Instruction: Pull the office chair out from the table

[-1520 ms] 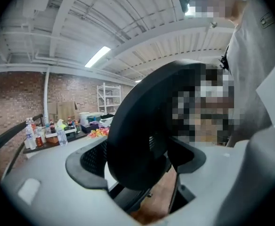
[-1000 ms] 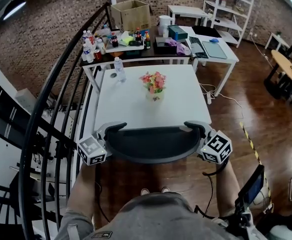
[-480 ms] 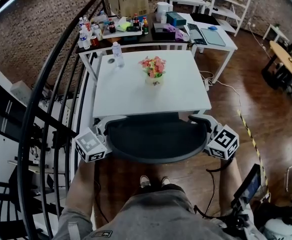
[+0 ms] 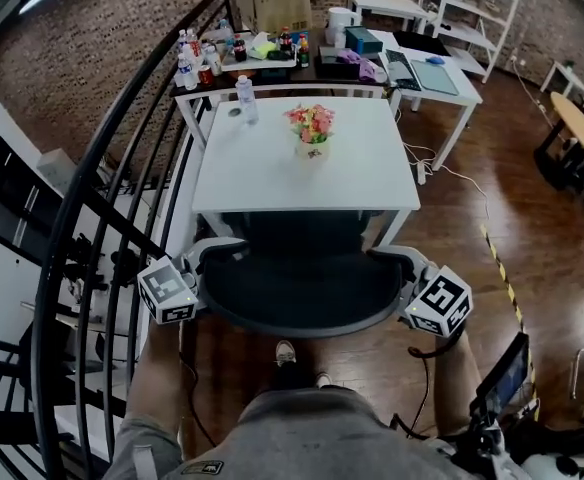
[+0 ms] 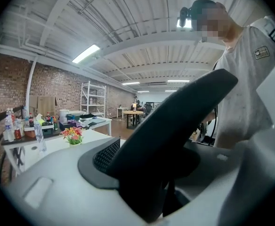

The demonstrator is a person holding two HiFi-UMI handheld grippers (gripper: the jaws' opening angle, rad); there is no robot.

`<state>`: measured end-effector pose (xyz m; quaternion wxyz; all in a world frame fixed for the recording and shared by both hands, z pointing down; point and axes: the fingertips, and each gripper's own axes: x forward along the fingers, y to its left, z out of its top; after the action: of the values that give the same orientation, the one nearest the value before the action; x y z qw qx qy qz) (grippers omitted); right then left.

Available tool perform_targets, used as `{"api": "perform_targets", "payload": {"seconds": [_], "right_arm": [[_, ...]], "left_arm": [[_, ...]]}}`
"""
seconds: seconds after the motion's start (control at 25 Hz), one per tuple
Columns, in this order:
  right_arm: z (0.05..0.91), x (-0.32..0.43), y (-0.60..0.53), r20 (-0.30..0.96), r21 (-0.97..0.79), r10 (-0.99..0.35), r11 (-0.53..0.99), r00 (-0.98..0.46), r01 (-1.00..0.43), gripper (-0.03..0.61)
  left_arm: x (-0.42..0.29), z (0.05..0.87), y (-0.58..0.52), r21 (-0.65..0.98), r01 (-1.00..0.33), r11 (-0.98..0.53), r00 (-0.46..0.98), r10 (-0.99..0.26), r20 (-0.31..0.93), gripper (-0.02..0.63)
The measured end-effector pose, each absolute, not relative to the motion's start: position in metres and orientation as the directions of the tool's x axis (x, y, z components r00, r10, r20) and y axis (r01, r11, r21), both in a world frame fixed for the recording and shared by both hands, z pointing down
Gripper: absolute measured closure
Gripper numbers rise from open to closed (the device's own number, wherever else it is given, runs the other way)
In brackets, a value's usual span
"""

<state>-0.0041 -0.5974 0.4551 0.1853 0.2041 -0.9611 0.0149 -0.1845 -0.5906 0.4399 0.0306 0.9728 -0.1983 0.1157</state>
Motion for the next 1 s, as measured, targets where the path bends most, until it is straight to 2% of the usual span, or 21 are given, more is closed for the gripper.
{"api": "perform_targets", "payload": {"seconds": [0.36, 1.0], "right_arm": [[0.459, 0.004, -0.542, 0.366, 0.071, -0.367, 0.927, -0.855, -0.367, 0.376], [0.460, 0.015, -0.466, 0.384, 0.059, -0.370, 0.924, -0.846, -0.378, 0.376]], "left_arm": [[-0.175, 0.437, -0.538, 0.014, -0.428, -0.903, 0.879, -0.413, 0.240, 0.342], [-0.167, 0.448, -0.458, 0.005, -0.375, -0.927, 0.904, -0.364, 0.226, 0.365]]}}
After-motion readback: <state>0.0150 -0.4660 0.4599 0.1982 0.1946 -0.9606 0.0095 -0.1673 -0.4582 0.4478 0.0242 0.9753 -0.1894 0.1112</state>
